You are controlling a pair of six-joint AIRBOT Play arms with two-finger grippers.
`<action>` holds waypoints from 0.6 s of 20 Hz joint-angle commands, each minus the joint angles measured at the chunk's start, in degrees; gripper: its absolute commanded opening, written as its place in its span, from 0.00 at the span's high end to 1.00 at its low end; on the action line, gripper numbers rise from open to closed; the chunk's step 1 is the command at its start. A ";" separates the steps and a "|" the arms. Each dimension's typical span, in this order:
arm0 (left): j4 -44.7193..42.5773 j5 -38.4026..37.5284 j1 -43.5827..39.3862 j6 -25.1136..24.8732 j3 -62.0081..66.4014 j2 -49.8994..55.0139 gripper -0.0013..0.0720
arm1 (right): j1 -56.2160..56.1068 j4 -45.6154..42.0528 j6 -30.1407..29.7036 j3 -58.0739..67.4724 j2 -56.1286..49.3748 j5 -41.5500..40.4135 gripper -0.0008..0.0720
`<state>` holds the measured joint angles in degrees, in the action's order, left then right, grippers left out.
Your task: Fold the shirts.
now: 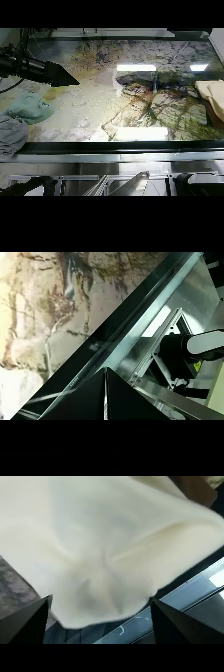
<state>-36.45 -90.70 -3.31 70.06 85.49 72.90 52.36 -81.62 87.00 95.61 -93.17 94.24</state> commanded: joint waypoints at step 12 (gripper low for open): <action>-0.04 -2.71 0.00 1.44 7.50 -1.62 0.96 | -14.43 16.98 2.16 -0.52 11.63 1.84 0.97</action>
<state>-36.45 -91.85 -3.31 70.52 90.08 72.53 44.07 -69.47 90.21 95.33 -85.95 96.47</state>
